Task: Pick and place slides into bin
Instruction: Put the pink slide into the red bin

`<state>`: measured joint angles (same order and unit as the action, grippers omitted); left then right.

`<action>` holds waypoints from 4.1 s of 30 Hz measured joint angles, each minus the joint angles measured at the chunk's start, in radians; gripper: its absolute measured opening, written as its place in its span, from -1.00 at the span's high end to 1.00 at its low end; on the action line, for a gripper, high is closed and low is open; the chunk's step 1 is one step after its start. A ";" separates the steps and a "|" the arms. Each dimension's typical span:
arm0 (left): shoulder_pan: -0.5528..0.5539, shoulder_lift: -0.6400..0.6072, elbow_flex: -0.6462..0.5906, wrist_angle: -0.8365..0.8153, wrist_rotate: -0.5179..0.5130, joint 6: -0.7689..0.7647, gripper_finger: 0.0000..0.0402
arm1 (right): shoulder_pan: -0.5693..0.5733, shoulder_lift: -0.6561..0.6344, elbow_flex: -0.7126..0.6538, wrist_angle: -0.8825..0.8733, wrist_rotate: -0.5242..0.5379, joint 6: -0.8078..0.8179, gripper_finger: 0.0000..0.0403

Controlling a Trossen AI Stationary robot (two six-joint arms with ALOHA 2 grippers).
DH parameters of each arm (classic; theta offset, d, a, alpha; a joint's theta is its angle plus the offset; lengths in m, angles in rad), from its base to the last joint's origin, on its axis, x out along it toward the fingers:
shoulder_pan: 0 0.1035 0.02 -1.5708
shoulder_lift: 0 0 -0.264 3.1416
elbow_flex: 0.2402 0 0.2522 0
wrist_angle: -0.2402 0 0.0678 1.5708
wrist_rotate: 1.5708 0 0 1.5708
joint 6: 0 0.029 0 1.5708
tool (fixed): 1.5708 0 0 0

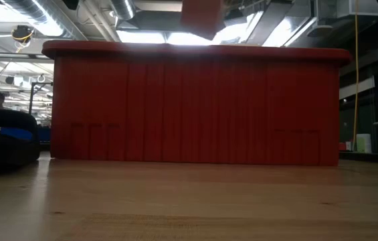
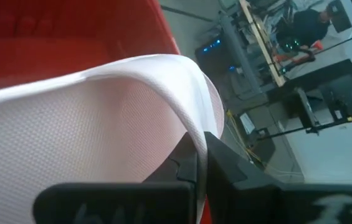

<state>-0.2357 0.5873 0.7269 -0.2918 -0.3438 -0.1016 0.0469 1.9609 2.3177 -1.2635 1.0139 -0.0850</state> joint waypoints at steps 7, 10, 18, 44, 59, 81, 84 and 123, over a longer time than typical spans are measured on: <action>0.000 0.000 0.000 0.003 0.001 -0.020 0.78 | -0.068 0.002 -0.114 0.048 -0.074 -0.009 0.94; 0.000 0.000 0.000 0.004 0.002 -0.045 0.80 | -0.107 0.002 -0.176 0.093 -0.081 -0.027 0.94; 0.000 0.000 0.000 0.002 -0.003 -0.071 0.78 | -0.230 0.002 -0.353 0.265 -0.120 -0.148 0.94; 0.000 -0.003 0.000 0.059 -0.392 0.124 0.82 | -0.486 0.001 -0.511 0.519 -0.376 -0.369 0.94; 0.047 -0.002 0.000 0.082 -0.429 0.194 0.84 | -0.554 0.069 -0.509 0.513 -0.452 -0.418 0.94; 0.064 -0.002 0.000 0.079 -0.428 0.194 0.86 | -0.552 0.094 -0.510 0.407 -0.475 -0.393 0.94; 0.064 -0.002 0.000 0.079 -0.428 0.194 0.86 | -0.551 0.094 -0.510 0.424 -0.485 -0.419 0.94; 0.064 -0.002 0.000 0.079 -0.428 0.191 0.89 | -0.607 0.205 -0.510 0.499 -0.507 -0.548 0.94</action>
<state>-0.1719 0.5850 0.7269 -0.2131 -0.7719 0.0895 -0.5601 2.1662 1.8076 -0.7647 0.5064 -0.6334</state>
